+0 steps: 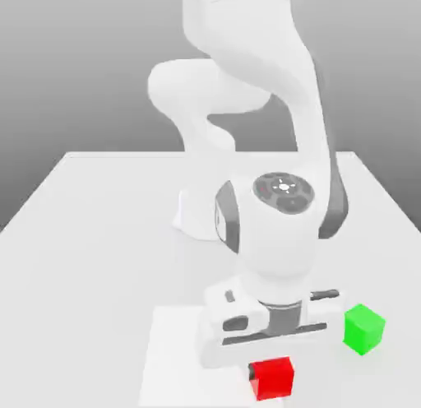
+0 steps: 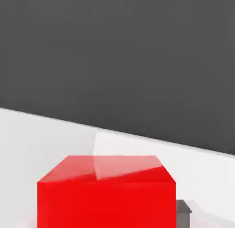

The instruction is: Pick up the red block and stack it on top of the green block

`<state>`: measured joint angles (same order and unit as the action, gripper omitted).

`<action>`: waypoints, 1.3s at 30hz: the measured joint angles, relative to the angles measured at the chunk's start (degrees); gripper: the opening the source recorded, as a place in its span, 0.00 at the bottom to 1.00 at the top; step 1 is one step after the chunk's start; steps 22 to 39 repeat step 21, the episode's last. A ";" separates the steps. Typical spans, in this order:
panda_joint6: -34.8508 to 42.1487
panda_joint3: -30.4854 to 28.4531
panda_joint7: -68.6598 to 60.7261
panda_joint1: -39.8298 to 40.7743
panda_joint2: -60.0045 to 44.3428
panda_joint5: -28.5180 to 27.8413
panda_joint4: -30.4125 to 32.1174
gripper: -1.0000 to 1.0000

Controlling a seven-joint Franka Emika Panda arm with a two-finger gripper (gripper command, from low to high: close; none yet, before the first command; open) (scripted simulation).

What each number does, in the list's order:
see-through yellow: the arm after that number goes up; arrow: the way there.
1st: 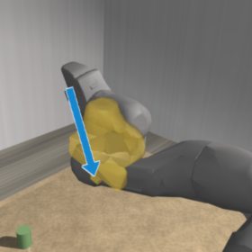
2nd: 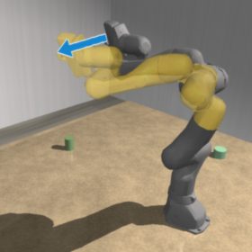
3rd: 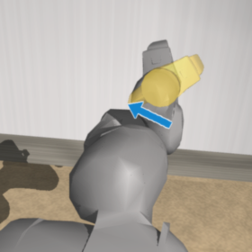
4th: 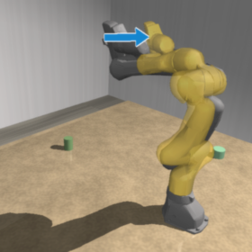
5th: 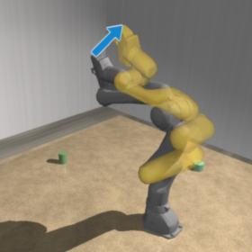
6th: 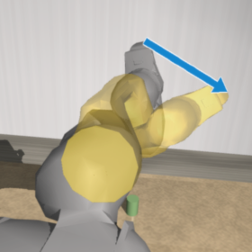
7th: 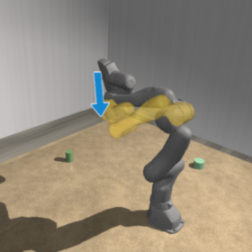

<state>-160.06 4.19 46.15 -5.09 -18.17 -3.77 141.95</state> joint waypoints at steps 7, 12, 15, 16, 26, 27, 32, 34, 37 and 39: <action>7.20 5.57 -4.83 -3.09 10.12 1.13 3.00 0.00; 9.18 11.86 -11.12 -10.43 14.82 2.12 5.71 0.00; 6.66 12.24 -11.42 -11.93 12.76 0.35 6.31 0.00; 4.97 11.68 -10.57 -12.29 10.94 -0.98 6.27 0.00; 0.17 9.51 -7.86 -13.75 5.68 -4.84 6.01 1.00; 0.17 9.51 -7.86 -13.75 5.68 -4.84 6.01 1.00; 0.17 9.51 -7.86 -13.75 5.68 -4.84 6.01 1.00; 0.17 9.51 -7.86 -13.75 5.68 -4.84 6.01 1.00; 0.17 9.51 -7.86 -13.75 5.68 -4.84 6.01 1.00; 0.17 9.51 -7.86 -13.75 5.68 -4.84 6.01 1.00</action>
